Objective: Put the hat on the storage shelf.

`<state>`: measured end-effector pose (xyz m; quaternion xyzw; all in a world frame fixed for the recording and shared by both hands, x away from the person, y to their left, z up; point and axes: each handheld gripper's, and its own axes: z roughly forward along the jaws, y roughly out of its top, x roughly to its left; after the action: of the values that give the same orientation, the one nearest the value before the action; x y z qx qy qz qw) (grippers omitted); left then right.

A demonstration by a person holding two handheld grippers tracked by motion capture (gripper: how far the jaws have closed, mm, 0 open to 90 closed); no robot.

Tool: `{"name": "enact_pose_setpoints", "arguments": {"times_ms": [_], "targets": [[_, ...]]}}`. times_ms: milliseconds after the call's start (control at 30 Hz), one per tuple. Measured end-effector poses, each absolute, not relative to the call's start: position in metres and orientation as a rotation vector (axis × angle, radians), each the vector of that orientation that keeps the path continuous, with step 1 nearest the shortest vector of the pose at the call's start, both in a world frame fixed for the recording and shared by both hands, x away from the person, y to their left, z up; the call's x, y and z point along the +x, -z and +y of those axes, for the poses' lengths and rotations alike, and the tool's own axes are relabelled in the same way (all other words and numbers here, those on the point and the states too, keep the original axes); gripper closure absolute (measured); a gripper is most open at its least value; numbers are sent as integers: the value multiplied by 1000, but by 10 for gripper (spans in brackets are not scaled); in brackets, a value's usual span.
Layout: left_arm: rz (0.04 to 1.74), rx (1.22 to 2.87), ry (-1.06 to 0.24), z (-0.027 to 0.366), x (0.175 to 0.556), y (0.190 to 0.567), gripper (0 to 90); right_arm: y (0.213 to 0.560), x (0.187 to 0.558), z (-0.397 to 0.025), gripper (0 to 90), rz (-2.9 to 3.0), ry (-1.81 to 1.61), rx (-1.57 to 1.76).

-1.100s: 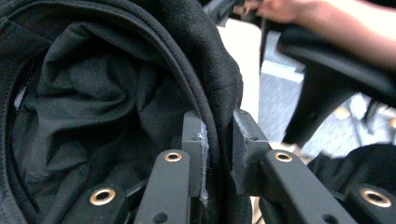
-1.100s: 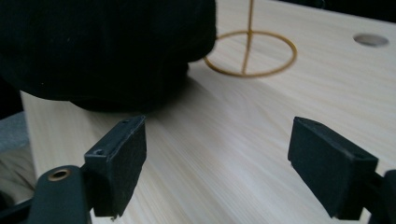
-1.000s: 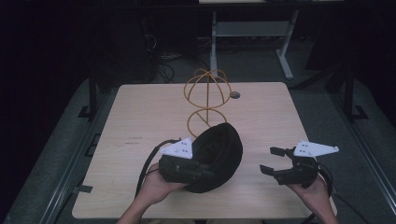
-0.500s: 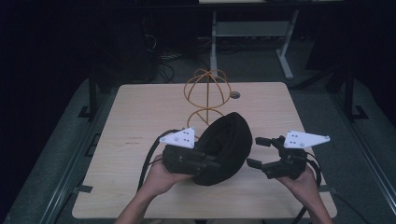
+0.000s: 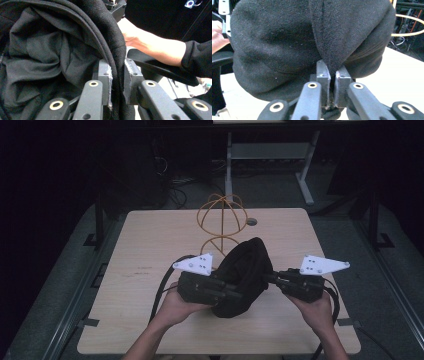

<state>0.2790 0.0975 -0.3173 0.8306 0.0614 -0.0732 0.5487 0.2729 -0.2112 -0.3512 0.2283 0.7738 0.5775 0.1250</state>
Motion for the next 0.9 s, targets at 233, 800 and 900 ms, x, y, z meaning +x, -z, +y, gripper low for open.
{"name": "enact_pose_setpoints", "arguments": {"times_ms": [233,800,900], "targets": [[186,1964,125,109,280,322,705,333,270,-217,868,2235,-1726,684],[301,2035,-141,127,266,325,502,283,275,-218,872,2205,-1603,711],[333,2065,-174,139,263,331,486,274,281,-221,872,2203,-1581,717]]}}
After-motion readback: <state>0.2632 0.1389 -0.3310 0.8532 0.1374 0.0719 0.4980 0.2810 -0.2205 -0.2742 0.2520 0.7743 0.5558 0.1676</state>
